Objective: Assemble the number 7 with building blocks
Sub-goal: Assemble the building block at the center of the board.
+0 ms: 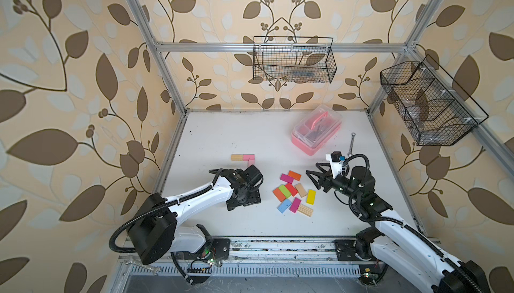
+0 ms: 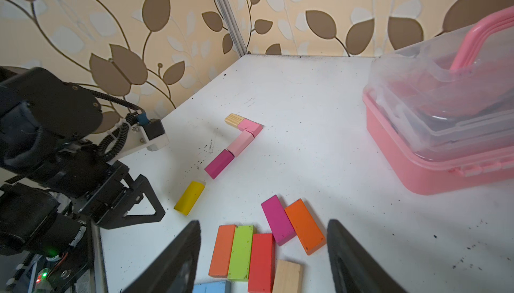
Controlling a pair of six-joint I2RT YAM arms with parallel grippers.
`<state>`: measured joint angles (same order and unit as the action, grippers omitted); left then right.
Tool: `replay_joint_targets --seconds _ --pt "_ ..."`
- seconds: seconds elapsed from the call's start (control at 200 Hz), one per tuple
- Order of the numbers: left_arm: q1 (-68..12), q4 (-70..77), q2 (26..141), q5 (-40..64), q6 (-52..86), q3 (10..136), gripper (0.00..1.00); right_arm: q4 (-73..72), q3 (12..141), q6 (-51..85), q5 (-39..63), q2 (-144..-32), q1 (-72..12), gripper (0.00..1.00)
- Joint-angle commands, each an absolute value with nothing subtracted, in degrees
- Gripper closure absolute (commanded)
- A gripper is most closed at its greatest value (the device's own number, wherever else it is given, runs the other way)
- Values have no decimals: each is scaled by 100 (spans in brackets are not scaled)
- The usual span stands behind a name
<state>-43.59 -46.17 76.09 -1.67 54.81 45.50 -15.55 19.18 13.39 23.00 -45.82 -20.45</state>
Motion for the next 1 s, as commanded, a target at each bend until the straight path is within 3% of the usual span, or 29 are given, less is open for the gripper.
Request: replay_joint_targets --seconds 0.0,0.515,0.74,0.995 --pt "-4438 -4689 7716 -230 5702 4737 11 -1709 1951 1216 2460 -4511 -2021 28" --pt "-4363 -4566 9123 -431 5297 5473 28 -1729 1960 1380 2526 -4590 -2022 30" --pt "-4086 -4443 9307 -318 5037 5448 33 -1722 1951 1393 2496 -4604 -2020 30" --pt "-3911 -4320 9637 -143 4778 5539 44 -1714 1966 1416 2470 -4633 -2022 30"
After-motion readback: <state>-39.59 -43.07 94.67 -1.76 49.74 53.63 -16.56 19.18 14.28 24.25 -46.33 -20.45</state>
